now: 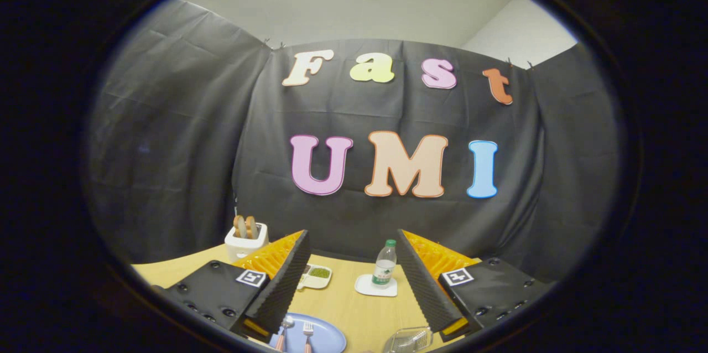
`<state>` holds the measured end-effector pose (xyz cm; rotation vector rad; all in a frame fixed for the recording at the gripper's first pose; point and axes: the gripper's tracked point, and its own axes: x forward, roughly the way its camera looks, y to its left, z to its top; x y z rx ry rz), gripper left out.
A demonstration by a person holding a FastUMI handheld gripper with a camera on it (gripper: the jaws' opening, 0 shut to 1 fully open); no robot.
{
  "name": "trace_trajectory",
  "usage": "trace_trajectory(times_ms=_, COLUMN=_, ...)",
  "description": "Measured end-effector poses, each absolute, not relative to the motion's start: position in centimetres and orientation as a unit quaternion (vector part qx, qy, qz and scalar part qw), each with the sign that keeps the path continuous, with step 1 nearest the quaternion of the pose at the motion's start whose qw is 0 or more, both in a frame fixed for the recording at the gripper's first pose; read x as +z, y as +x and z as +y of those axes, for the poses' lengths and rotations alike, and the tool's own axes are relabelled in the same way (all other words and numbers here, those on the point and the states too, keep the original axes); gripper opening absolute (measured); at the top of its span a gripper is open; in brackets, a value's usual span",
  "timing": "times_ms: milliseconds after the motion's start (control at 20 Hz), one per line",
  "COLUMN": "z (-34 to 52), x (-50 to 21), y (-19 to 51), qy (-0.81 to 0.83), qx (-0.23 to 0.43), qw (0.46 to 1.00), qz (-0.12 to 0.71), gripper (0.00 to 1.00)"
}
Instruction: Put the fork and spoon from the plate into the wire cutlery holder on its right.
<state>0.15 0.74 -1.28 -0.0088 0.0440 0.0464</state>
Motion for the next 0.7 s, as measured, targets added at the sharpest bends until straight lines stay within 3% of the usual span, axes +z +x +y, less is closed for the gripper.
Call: trace_trajectory(times_ms=700, z=5.7, x=-10.9, y=-1.3, qy=-0.002, qx=0.129, qw=0.979, qz=0.158, gripper=0.99)
